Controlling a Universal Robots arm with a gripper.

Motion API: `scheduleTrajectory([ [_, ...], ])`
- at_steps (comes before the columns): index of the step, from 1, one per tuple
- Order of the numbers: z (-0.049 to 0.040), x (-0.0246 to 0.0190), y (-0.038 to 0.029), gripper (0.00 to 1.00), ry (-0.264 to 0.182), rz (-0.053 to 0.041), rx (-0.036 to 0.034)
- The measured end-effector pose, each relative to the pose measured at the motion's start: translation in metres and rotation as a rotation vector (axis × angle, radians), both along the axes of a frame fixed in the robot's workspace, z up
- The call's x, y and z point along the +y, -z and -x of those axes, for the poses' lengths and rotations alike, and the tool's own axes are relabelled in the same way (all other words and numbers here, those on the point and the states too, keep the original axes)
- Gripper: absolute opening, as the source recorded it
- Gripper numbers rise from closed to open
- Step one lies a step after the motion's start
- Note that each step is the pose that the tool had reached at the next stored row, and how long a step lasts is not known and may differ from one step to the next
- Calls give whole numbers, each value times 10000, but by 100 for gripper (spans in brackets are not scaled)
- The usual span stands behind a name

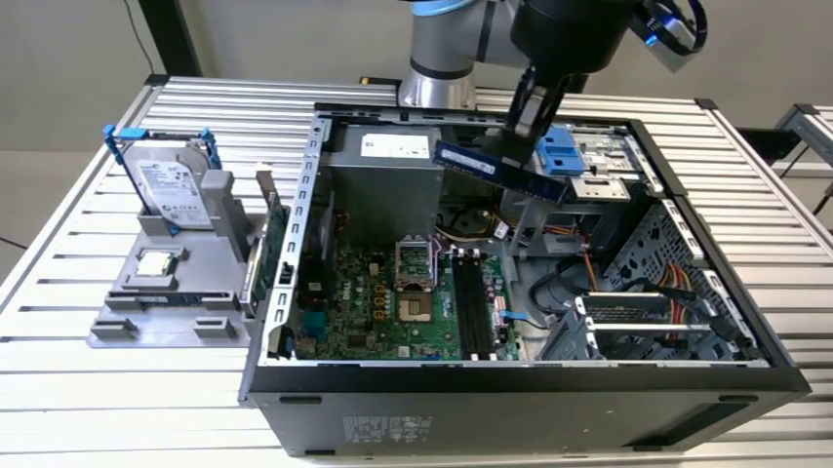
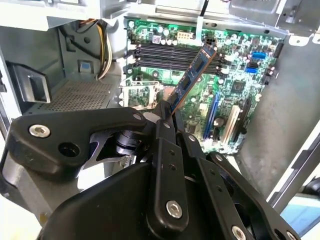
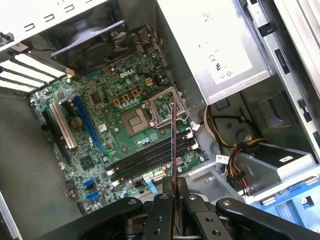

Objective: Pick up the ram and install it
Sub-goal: 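Insert the ram into the slot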

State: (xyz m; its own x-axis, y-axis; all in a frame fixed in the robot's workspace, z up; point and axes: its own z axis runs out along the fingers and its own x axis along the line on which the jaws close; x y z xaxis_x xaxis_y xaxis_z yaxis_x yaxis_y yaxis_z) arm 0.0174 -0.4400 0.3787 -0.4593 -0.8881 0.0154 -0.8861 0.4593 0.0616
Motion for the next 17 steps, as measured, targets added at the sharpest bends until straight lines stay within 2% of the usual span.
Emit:
scheduleTrajectory([
  [17, 0, -2, 0, 0, 1900, 0, 1],
])
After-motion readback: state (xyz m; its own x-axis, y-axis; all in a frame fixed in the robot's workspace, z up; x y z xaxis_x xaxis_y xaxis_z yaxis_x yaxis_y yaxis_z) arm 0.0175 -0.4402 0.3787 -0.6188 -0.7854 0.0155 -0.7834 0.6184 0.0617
